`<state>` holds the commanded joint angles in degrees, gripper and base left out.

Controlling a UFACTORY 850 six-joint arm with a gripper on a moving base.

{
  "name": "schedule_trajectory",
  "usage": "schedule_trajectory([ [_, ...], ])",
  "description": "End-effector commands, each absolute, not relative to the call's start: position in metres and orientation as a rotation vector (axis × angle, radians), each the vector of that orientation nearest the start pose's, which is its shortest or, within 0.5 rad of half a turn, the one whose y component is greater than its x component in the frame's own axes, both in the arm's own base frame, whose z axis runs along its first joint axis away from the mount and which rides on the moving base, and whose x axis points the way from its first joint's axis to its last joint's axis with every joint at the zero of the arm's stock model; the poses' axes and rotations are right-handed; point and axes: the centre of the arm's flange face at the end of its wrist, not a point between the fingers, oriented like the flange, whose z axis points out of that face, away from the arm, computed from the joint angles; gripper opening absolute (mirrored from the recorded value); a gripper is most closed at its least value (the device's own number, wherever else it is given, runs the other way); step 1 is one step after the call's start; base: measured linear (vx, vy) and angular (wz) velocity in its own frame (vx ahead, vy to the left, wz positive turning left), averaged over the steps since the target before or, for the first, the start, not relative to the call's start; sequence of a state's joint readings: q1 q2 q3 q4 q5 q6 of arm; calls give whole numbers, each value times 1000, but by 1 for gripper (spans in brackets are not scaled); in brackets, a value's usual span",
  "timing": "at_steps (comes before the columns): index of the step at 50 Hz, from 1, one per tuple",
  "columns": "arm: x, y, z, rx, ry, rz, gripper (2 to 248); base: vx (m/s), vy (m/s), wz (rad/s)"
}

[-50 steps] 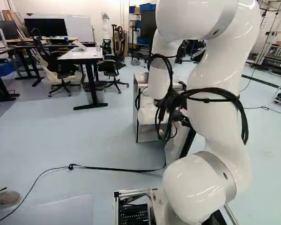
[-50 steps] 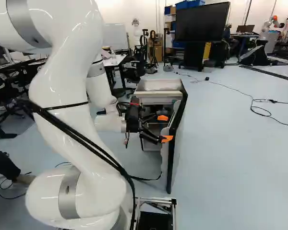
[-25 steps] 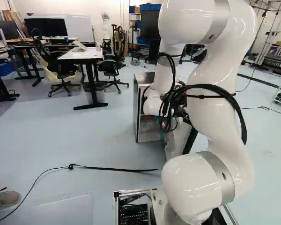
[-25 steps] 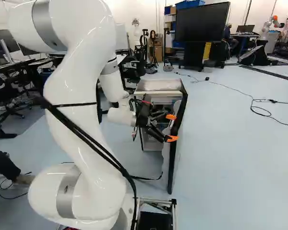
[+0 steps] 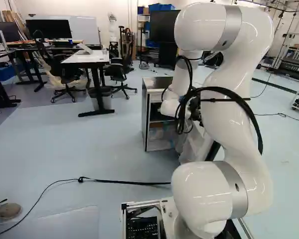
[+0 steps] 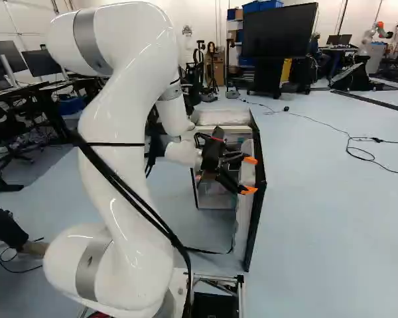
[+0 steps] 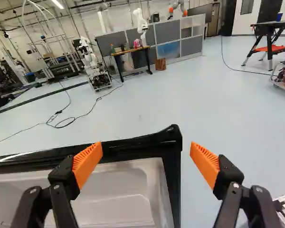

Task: Open the fridge door

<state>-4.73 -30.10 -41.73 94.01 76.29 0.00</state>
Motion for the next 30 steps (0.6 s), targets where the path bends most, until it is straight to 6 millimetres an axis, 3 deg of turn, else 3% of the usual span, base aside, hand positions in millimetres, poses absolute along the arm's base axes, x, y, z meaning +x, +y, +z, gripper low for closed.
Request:
schedule_trajectory([
  [30, 438, -192, 300, 884, -1684, 1076, 247, 0, 0, 0],
])
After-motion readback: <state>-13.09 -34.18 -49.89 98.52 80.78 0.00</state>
